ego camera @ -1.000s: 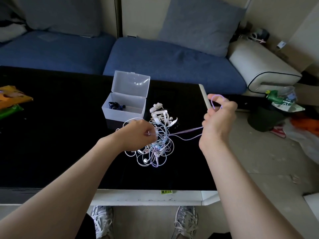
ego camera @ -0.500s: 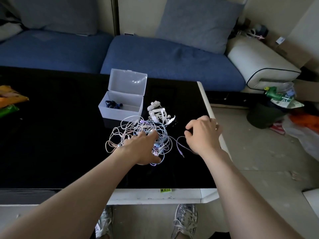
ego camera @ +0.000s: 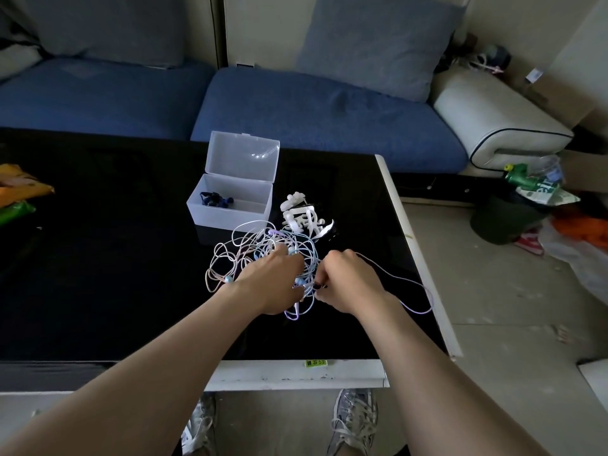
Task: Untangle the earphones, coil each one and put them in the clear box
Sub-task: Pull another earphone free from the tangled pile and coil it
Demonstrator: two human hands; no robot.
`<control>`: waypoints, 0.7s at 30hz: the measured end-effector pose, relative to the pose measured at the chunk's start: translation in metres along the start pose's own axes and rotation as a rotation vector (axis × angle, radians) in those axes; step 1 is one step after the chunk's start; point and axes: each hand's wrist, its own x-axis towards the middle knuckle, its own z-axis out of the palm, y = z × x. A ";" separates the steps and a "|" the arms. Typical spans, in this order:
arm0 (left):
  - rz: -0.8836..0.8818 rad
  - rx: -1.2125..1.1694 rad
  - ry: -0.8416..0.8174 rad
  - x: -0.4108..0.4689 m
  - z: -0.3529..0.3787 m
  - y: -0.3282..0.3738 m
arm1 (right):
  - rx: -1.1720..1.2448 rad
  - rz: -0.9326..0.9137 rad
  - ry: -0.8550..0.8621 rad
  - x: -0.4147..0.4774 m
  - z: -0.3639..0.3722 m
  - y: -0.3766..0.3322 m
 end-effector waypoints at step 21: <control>-0.111 -0.748 0.141 -0.010 -0.050 -0.011 | 1.229 0.045 0.165 -0.003 -0.056 -0.024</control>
